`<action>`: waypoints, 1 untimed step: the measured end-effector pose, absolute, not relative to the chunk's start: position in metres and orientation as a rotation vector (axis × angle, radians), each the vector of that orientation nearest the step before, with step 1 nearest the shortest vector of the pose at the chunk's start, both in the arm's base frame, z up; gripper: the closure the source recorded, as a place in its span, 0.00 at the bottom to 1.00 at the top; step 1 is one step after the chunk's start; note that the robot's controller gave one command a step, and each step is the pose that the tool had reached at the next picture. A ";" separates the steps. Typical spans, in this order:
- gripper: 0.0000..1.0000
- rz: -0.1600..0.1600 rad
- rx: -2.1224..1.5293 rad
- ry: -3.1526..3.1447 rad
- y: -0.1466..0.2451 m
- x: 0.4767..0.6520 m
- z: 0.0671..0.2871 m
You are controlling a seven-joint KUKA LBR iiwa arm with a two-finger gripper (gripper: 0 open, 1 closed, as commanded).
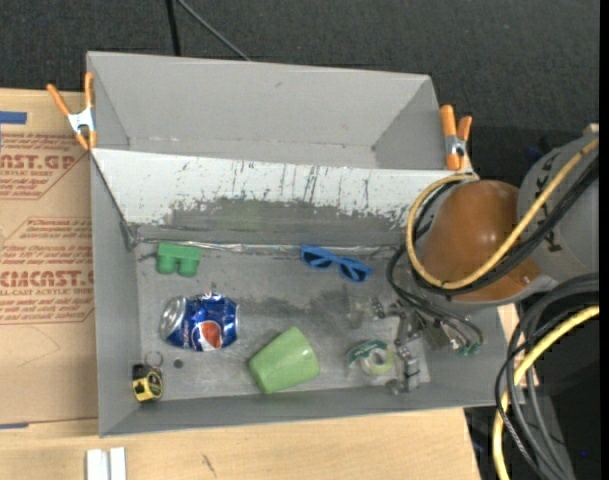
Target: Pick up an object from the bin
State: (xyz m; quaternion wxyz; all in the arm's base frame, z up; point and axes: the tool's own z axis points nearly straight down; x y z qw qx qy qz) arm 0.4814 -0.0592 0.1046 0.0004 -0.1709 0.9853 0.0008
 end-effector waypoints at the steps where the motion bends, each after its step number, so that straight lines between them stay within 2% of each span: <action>1: 0.00 -0.003 -0.411 3.097 -0.091 0.485 0.071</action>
Offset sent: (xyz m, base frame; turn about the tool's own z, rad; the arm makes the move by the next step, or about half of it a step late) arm -0.0011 -0.0321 -0.0346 0.0771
